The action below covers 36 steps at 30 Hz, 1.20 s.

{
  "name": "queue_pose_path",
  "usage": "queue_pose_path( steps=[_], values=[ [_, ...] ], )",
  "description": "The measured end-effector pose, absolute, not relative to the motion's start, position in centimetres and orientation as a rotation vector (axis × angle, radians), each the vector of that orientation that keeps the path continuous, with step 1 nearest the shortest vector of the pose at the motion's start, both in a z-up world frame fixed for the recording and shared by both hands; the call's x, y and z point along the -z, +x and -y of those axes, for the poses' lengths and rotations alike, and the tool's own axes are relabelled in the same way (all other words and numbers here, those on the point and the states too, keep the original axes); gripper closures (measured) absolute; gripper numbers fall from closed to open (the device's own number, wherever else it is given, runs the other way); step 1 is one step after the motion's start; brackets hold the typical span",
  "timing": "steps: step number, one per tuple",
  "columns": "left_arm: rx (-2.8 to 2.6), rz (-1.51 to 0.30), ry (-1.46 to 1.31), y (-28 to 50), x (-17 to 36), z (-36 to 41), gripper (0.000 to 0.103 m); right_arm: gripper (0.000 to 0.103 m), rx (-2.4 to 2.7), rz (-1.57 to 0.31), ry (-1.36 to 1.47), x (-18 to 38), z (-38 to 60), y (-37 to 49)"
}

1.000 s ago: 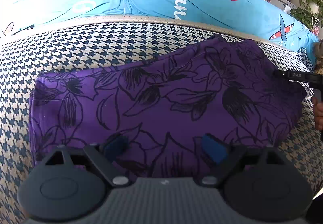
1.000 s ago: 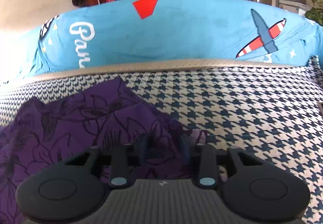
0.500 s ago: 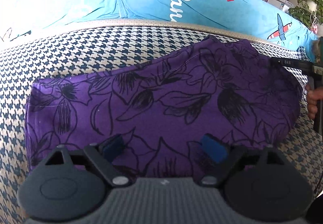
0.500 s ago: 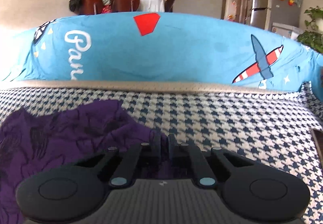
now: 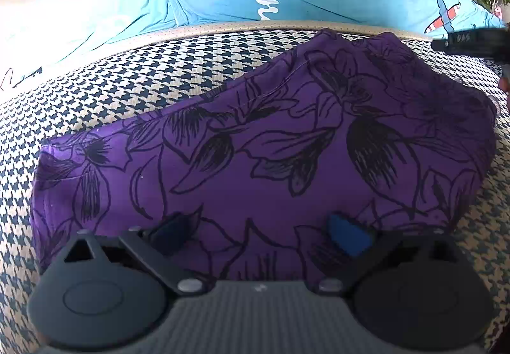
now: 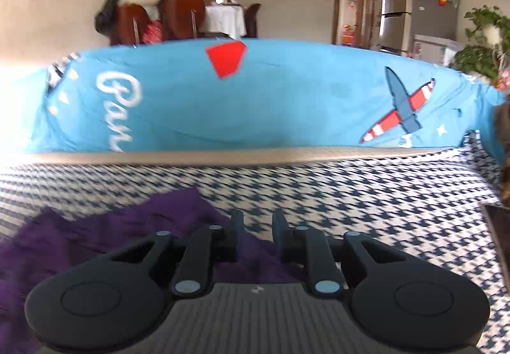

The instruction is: Fold clothes

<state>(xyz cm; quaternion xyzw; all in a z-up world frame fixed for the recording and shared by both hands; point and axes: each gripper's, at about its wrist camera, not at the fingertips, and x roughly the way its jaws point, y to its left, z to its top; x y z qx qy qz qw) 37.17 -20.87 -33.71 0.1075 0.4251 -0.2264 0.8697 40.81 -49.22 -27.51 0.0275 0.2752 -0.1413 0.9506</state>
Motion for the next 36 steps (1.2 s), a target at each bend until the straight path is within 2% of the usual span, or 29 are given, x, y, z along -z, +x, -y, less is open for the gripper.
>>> queue_pose_path(
  steps=[11,23,32,36],
  values=[
    [0.486,-0.869,0.225,36.5,33.3,20.6,0.001,0.081,-0.128,-0.618,0.325,27.1,42.9,38.0],
    [0.573,-0.803,0.273,34.2,32.3,21.7,0.001,0.08,-0.347,-0.724,0.379,29.0,38.3,35.8],
    [0.574,-0.83,0.277,33.7,33.5,22.0,0.001,0.079,-0.417,-0.861,0.438,31.4,37.3,37.5],
    [0.573,-0.821,0.294,33.5,33.6,22.1,0.001,0.083,-0.37,-0.879,0.408,32.4,37.2,38.0]
  ],
)
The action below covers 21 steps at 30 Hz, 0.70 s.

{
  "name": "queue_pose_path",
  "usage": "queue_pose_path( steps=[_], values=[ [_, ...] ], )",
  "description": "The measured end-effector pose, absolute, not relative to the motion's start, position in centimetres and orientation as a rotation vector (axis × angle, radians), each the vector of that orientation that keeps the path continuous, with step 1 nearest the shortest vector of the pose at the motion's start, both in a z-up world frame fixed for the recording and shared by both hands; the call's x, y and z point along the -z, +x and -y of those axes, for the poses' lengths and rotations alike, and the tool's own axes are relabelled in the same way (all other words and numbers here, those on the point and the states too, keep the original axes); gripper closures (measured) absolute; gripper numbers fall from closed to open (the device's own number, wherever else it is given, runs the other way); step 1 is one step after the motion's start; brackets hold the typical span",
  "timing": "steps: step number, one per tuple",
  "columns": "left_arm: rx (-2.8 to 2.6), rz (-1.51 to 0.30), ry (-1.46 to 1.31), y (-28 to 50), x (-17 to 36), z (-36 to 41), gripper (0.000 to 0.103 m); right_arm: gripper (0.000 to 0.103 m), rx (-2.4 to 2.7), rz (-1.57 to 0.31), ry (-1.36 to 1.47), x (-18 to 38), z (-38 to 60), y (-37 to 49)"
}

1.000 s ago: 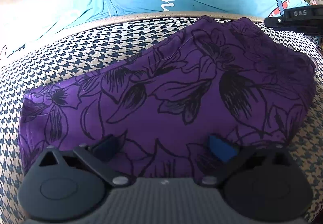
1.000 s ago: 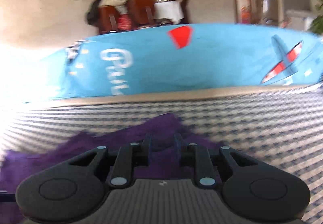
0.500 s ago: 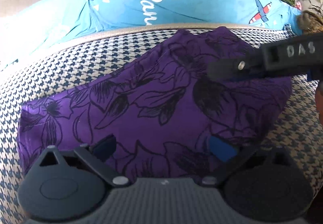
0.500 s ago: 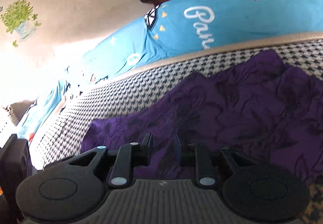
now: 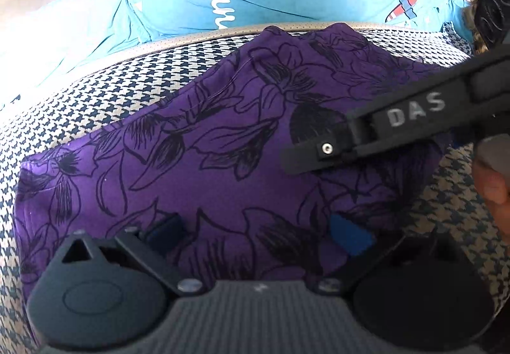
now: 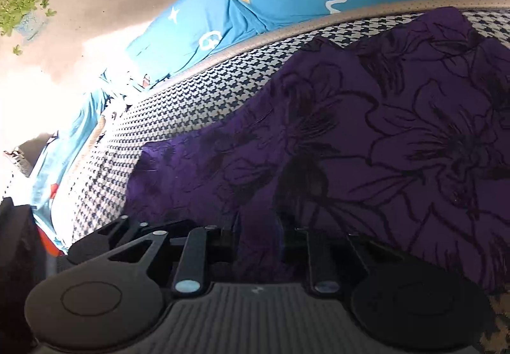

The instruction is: Fold clothes

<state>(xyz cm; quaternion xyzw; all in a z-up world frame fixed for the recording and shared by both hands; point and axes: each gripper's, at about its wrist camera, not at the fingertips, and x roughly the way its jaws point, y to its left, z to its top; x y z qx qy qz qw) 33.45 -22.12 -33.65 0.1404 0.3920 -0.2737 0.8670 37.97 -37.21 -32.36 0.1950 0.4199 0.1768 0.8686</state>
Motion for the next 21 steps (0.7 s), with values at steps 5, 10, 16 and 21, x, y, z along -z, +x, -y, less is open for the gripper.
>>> queue_pose_path(
  steps=[5,10,16,21],
  values=[
    [0.57,-0.821,0.284,34.0,33.5,22.1,0.001,0.086,-0.353,-0.866,0.351,32.3,36.8,38.1],
    [0.573,-0.82,0.285,34.0,33.5,22.1,0.001,0.087,-0.351,-0.852,0.308,32.4,36.2,38.6],
    [0.575,-0.829,0.278,33.9,33.5,22.0,0.001,0.088,-0.348,-0.833,0.225,32.4,35.2,40.1],
    [0.574,-0.834,0.274,33.9,33.4,21.9,0.001,0.099,-0.317,-0.849,0.228,32.7,35.4,41.8]
  ],
)
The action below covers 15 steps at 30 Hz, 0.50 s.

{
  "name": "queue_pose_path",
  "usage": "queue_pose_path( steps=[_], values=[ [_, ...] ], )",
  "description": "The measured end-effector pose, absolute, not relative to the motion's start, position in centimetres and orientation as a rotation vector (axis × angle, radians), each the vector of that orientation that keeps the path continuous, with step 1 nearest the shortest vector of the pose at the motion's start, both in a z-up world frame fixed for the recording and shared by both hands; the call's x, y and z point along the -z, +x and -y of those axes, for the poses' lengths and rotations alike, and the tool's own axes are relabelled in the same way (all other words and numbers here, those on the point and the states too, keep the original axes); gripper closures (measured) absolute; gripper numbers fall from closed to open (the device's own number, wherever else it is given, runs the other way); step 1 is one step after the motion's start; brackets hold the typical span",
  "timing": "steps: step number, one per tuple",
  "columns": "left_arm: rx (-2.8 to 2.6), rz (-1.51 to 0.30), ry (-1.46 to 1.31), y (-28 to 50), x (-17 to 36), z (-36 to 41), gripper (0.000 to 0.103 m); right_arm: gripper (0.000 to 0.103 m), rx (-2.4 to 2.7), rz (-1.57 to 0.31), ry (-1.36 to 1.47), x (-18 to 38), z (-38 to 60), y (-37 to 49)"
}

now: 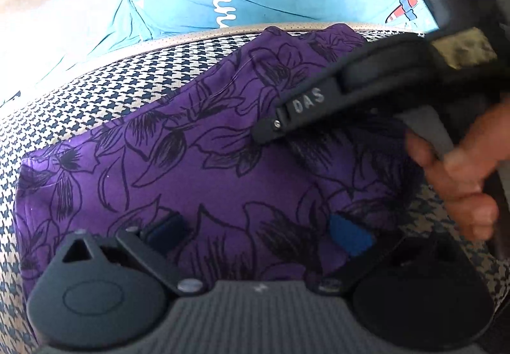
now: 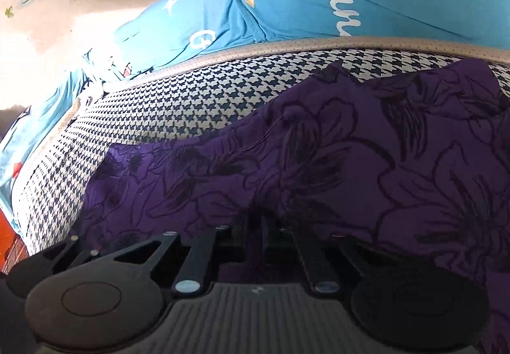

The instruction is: Fold clothes

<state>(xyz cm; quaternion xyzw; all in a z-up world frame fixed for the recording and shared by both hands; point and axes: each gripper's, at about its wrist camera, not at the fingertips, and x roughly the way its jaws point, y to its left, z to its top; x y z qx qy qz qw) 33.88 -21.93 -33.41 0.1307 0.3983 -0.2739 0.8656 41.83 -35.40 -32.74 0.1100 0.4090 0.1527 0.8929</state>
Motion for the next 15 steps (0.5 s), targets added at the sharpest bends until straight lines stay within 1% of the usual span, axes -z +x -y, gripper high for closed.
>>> queue_pose_path(
  steps=[15],
  values=[
    [0.574,-0.842,0.262,33.5,33.2,21.6,0.001,0.1,-0.289,-0.844,0.2,32.3,34.2,45.7]
  ],
)
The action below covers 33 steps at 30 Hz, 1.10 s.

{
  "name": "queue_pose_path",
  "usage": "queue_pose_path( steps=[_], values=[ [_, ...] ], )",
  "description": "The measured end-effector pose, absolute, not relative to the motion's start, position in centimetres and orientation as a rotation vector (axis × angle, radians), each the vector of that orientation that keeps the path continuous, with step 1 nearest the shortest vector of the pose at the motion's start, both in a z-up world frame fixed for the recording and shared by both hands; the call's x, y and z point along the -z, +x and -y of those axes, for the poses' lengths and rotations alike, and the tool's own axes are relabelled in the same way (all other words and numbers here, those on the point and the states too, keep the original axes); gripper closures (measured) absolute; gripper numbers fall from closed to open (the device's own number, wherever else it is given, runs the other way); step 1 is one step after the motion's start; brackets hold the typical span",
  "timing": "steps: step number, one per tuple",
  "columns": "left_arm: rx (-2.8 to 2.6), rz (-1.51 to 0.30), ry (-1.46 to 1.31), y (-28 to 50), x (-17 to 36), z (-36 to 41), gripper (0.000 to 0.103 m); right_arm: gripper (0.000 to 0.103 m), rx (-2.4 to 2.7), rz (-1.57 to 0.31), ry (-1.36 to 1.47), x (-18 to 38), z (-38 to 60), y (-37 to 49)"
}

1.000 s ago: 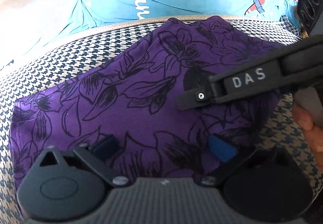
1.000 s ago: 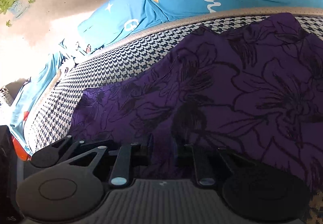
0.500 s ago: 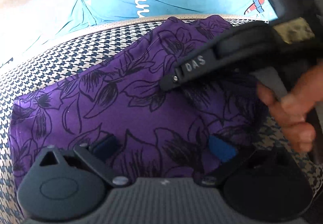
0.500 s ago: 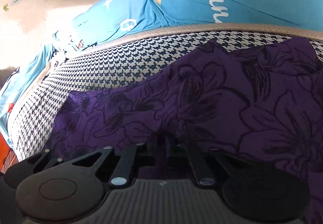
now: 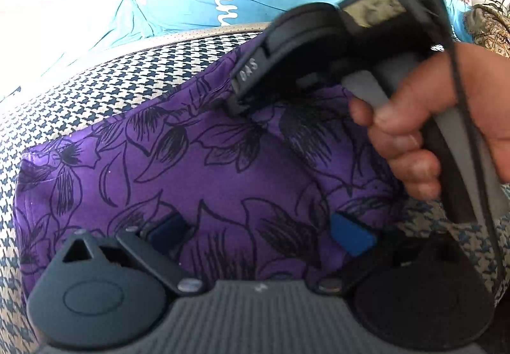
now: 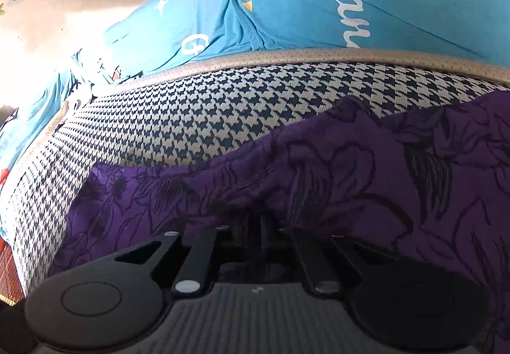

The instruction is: Fold clothes

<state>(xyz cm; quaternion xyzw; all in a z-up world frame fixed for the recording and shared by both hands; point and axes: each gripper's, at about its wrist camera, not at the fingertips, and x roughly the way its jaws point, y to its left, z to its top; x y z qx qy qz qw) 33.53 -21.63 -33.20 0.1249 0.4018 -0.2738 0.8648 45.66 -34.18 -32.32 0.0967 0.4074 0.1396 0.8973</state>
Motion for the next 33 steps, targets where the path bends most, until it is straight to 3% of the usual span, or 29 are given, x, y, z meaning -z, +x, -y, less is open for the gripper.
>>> queue_pose_path(
  steps=[23,27,33],
  values=[
    [0.593,-0.848,0.282,32.4,33.1,20.9,0.001,0.103,-0.216,-0.778,0.392,32.1,34.9,49.0],
    [0.598,-0.845,0.286,32.4,33.0,20.9,0.0,0.094,-0.239,-0.769,0.356,30.5,35.0,47.2],
    [0.604,-0.834,0.259,32.2,32.4,20.2,0.0,0.093,-0.262,-0.802,0.422,30.2,36.2,42.6]
  ],
)
